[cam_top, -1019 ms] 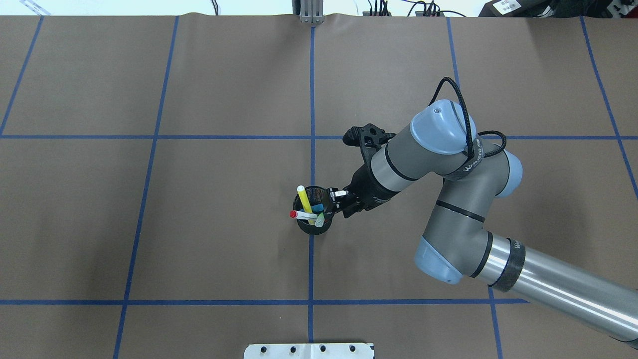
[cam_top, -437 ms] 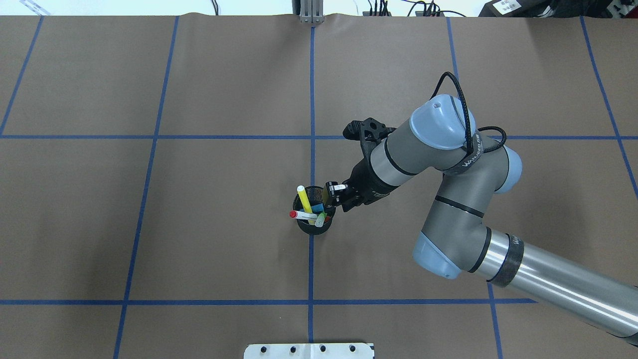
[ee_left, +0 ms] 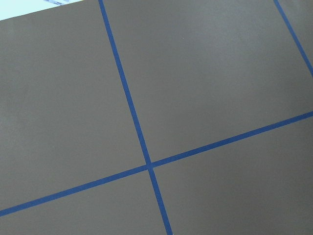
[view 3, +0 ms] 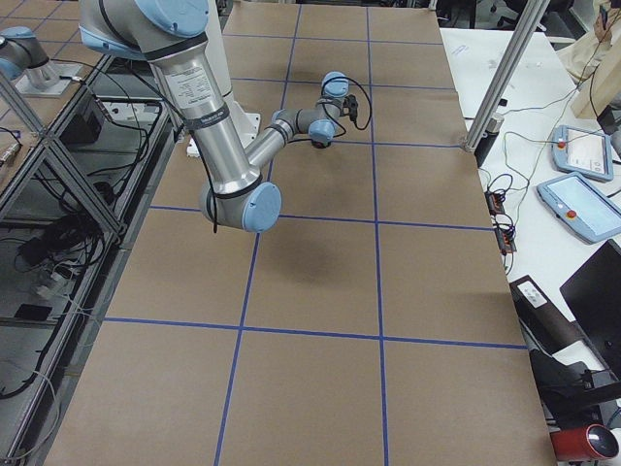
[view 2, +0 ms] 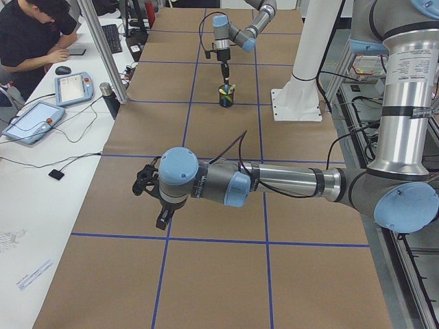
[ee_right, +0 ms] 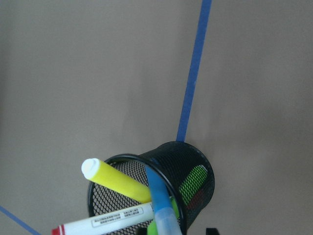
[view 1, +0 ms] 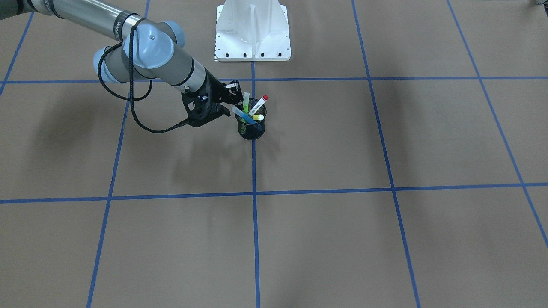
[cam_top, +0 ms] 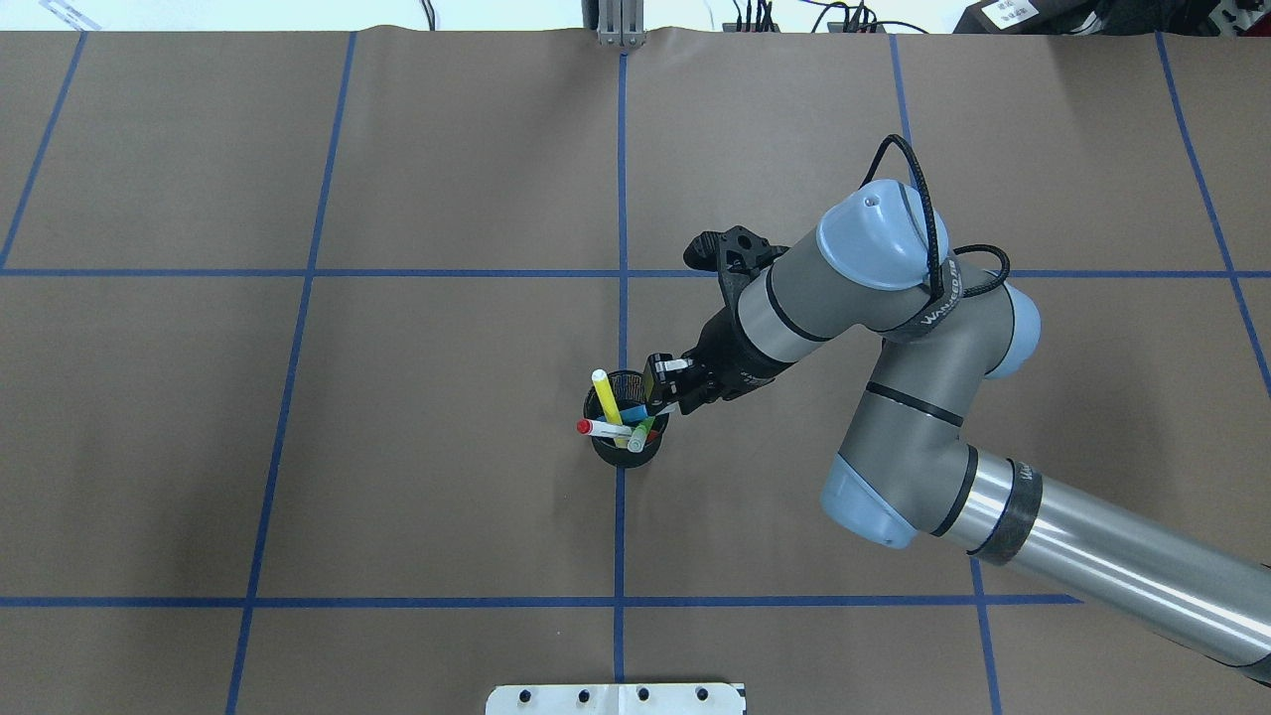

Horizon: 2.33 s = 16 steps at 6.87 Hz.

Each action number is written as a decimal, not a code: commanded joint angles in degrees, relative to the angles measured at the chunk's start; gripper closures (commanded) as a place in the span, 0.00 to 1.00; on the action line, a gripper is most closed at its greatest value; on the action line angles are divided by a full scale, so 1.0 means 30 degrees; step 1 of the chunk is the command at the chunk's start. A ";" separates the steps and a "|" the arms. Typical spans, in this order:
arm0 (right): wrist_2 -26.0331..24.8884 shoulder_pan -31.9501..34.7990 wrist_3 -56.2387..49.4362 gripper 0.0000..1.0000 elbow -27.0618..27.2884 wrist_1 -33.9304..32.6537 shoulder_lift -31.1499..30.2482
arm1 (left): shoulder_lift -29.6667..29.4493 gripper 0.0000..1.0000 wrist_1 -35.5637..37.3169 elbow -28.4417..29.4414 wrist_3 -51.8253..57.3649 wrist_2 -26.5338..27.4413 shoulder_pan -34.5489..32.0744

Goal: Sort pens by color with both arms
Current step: 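Lower the right gripper and close it on the blue marker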

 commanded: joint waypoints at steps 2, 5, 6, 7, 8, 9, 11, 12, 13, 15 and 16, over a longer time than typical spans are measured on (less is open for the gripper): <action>0.0023 -0.0081 0.0003 0.53 -0.0027 0.0000 0.0006 | 0.0000 0.00 0.0000 -0.0001 0.0000 0.0002 0.0000; 0.0023 -0.0140 0.0179 0.56 0.0003 0.0059 0.0035 | 0.0000 0.00 0.0000 -0.0001 0.0000 -0.0027 0.0000; 0.0023 -0.0140 0.0179 0.57 0.0003 0.0030 0.0152 | 0.0000 0.00 0.0000 -0.0001 0.0000 -0.0027 0.0000; 0.0023 -0.0169 0.0179 0.60 0.0003 0.0059 0.0153 | 0.0000 0.00 0.0000 -0.0001 0.0000 0.0002 0.0000; 0.0023 -0.0169 0.0179 0.60 0.0003 0.0030 0.0153 | 0.0000 0.00 0.0000 -0.0001 0.0000 0.0002 0.0000; 0.0023 -0.0169 0.0179 0.61 0.0003 0.0059 0.0153 | 0.0000 0.00 0.0000 -0.0001 0.0000 -0.0027 0.0000; 0.0023 -0.0169 0.0179 0.60 0.0003 0.0059 0.0153 | 0.0000 0.00 0.0000 -0.0001 0.0000 0.0002 -0.0030; 0.0023 -0.0169 0.0179 0.60 0.0003 0.0059 0.0182 | 0.0000 0.00 0.0000 -0.0001 0.0000 -0.0027 -0.0030; 0.0023 -0.0169 0.0179 0.60 0.0003 0.0059 0.0182 | 0.0000 0.00 0.0000 -0.0001 0.0000 0.0002 -0.0030; -0.0006 -0.0140 0.0150 0.60 0.0003 0.0059 0.0182 | 0.0029 0.00 0.0000 -0.0060 0.0000 0.0002 0.0000; -0.0006 -0.0140 0.0150 0.60 0.0003 0.0059 0.0211 | 0.0029 0.00 0.0000 -0.0060 0.0000 -0.0027 -0.0029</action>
